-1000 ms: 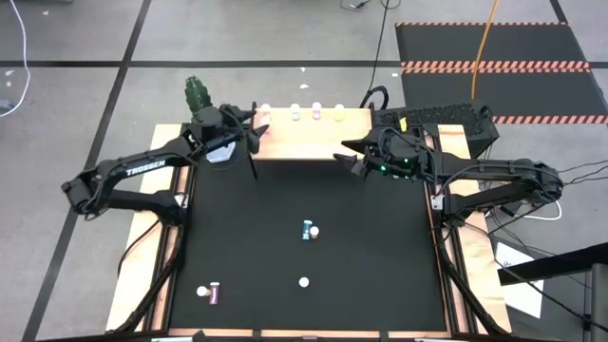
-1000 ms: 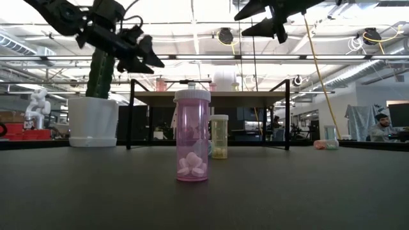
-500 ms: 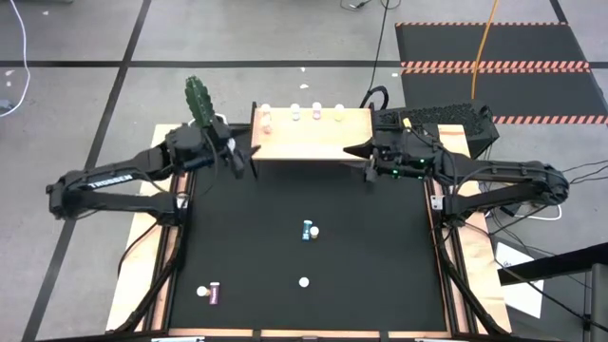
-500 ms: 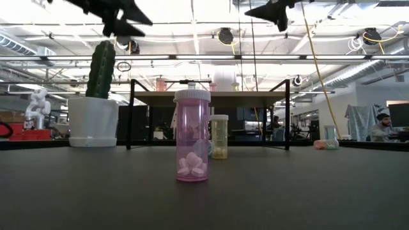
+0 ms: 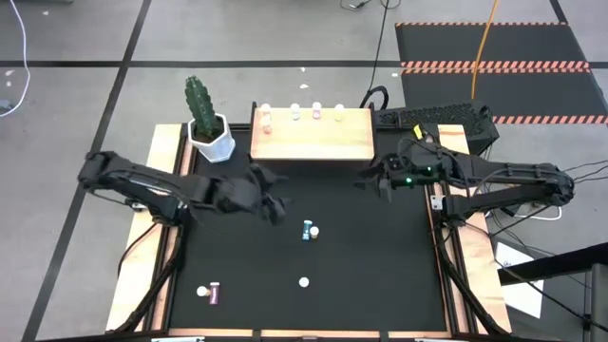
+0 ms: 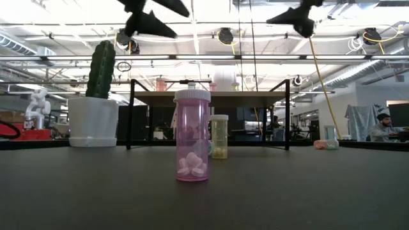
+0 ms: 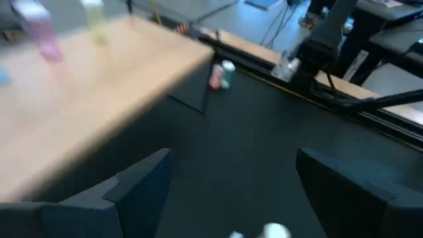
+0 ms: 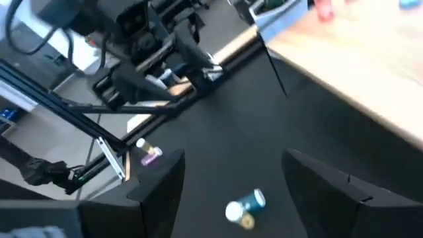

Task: Pick and place medicine bottles onto shelf by color
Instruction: Put the bottom blue pill bottle aligned with the other blue pill bottle on the shelf

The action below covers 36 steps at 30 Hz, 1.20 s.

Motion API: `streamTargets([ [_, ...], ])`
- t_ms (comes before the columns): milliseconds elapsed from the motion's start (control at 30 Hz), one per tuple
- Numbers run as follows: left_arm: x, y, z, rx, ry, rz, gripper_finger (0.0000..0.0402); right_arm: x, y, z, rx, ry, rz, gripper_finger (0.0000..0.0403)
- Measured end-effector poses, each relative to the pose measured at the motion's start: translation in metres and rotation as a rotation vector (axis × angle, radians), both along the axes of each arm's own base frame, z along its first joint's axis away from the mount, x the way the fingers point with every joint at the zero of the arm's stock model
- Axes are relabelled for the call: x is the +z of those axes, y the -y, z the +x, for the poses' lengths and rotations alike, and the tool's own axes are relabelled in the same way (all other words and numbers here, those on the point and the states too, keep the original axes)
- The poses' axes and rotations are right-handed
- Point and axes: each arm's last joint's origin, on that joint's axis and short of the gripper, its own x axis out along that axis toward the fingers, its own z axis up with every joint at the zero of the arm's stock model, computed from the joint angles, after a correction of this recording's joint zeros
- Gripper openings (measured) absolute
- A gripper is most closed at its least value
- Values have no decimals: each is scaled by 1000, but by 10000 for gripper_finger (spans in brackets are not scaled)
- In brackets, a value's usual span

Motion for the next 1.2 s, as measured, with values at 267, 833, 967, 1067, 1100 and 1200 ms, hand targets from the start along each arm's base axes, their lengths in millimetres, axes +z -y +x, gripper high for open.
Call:
streamTargets([
  [267,-69,20,54,67,-187,-153,319,-6,-13,-7,-73,-82,28,247],
  [833,-138,17,86,356,-318,-561,319,-15,-36,-12,6,-179,89,247],
  [967,-151,7,88,356,-376,-600,319,-15,-37,-12,10,-180,89,247],
  [1067,-158,-1,91,341,-404,-659,319,-15,-37,-12,9,-179,89,247],
  [1100,-159,-2,91,340,-409,-666,319,-15,-37,-12,10,-179,90,247],
  [1200,-159,-3,91,328,-415,-675,319,-15,-37,-12,11,-180,90,247],
])
